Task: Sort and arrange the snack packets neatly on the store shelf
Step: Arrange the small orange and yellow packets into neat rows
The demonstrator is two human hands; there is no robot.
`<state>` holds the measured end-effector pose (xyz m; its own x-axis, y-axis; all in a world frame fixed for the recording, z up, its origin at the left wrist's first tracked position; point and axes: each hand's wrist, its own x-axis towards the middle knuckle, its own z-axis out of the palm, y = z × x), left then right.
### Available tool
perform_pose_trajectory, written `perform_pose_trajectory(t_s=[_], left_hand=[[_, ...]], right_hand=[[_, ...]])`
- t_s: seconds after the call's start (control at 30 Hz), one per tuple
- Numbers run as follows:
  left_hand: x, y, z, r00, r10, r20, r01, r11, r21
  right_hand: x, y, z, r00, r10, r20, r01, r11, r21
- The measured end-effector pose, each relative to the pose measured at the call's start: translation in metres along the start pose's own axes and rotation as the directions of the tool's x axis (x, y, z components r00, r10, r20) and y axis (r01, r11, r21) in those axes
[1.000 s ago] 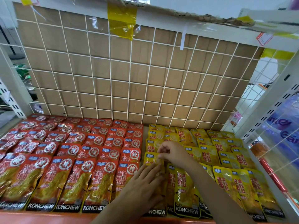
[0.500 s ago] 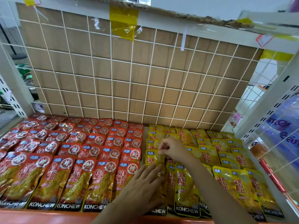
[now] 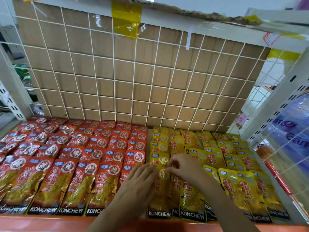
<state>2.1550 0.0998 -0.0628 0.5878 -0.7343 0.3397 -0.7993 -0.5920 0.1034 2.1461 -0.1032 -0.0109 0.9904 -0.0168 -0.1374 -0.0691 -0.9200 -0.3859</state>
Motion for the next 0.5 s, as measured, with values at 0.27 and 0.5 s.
perform_pose_trajectory(t_s=[0.27,0.5], left_hand=[[-0.0026,-0.0096,-0.0013,1.000,-0.021,-0.020,0.022,0.999,0.047],[-0.0024,-0.0086,-0.0005,1.000,-0.012,-0.018,0.013,0.999,0.044]], right_hand=[[-0.0014,-0.0039,0.0042,0.999,0.040,-0.013,-0.040,0.999,0.016],[-0.0001,-0.0048,0.0036,0.998,0.068,-0.014,-0.068,0.997,0.047]])
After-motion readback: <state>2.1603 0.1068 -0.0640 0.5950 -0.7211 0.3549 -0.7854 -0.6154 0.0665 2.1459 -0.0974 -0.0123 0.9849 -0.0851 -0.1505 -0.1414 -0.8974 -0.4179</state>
